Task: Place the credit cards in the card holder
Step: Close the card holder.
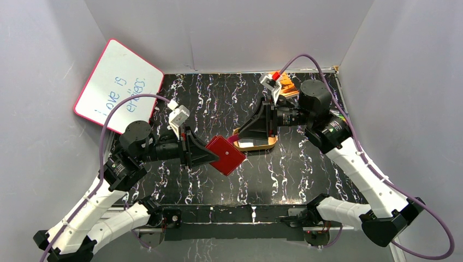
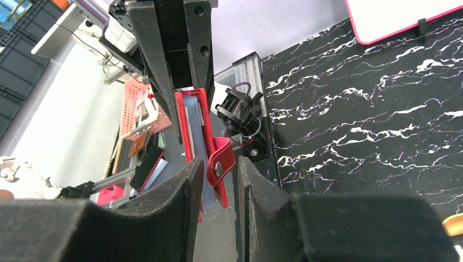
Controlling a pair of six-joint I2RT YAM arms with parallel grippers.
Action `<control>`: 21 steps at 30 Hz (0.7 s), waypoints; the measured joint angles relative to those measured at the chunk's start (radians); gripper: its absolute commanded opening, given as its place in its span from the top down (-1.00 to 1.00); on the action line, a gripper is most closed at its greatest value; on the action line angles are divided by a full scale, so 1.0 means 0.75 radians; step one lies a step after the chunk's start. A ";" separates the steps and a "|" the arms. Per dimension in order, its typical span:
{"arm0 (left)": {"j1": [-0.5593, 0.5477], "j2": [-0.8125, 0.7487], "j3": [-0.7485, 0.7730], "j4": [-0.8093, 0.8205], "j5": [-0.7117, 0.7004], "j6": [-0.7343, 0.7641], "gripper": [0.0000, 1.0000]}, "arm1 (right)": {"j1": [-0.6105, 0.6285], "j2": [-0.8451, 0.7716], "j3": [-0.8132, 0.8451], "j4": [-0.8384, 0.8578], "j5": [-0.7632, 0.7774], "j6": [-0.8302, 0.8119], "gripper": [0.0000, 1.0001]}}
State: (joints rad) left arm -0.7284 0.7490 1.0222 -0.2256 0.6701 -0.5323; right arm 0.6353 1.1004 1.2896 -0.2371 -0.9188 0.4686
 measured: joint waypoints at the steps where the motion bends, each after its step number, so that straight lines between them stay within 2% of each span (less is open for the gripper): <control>1: 0.000 0.000 0.000 0.000 0.000 0.000 1.00 | 0.000 -0.002 0.000 0.001 0.001 0.001 0.32; 16: 0.000 -0.004 -0.001 -0.004 -0.001 0.001 1.00 | 0.000 -0.014 0.000 0.015 0.001 0.018 1.00; 21: 0.000 -0.005 -0.001 -0.012 -0.014 0.000 1.00 | 0.000 -0.014 0.000 0.013 -0.003 0.023 1.00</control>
State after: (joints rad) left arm -0.7284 0.7452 1.0218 -0.2344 0.6594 -0.5323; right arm 0.6353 1.0897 1.2896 -0.2272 -0.9211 0.4862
